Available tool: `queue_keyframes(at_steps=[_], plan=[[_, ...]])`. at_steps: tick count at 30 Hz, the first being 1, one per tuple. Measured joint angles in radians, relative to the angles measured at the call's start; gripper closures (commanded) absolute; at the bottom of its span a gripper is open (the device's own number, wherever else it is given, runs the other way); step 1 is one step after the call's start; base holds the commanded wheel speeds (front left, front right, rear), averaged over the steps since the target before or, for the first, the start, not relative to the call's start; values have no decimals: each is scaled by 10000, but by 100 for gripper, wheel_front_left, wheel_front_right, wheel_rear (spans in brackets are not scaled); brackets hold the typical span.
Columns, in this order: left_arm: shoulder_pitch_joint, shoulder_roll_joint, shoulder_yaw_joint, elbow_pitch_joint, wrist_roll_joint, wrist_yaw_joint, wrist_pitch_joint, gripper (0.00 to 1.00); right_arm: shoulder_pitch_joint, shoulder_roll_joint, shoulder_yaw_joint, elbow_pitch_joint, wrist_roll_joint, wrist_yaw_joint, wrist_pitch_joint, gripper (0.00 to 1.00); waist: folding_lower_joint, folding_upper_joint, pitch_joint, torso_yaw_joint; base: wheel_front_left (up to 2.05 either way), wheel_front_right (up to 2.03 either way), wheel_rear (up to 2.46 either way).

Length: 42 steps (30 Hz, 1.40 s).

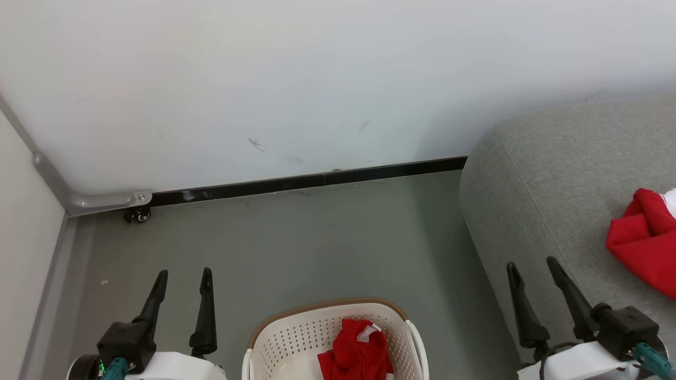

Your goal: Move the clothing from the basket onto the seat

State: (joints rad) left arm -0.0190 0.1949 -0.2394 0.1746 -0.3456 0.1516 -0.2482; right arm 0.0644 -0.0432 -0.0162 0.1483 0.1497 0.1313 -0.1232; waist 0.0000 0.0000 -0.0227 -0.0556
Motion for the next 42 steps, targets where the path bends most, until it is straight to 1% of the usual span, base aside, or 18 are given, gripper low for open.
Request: queue_keyframes(at_steps=[9, 15, 19, 31, 41, 42], plan=[[-1, -88, -134, 52, 75, -293, -2, 0, 357, 8, -456, -236, 13, -2, 2, 0, 0, 0, 18, -231, 0, 0, 0], [-3, -150, -234, 163, 150, -387, -2, 0, 446, 13, -562, -397, 13, -2, 13, 0, 0, 0, 32, -469, 0, 0, 0], [-4, -163, -230, 192, 153, -464, -2, 0, 474, 17, -568, -479, 15, -2, 84, 0, 0, 0, 44, -667, 0, 0, 0], [-4, -171, -98, 184, 307, -477, -2, 0, 585, 21, -464, -696, 29, -4, 182, 0, 0, 0, 116, -1265, 0, 0, 0], [-19, -165, -422, 194, 535, -746, -2, 0, 578, 23, -414, -953, 90, -4, 180, 0, 0, 0, 312, -1546, 0, 0, 0], [-33, -165, -483, 192, 577, -826, -2, 0, 577, 23, -426, -997, 84, -4, 178, 0, 0, 1, 348, -1567, 0, 0, 0]])
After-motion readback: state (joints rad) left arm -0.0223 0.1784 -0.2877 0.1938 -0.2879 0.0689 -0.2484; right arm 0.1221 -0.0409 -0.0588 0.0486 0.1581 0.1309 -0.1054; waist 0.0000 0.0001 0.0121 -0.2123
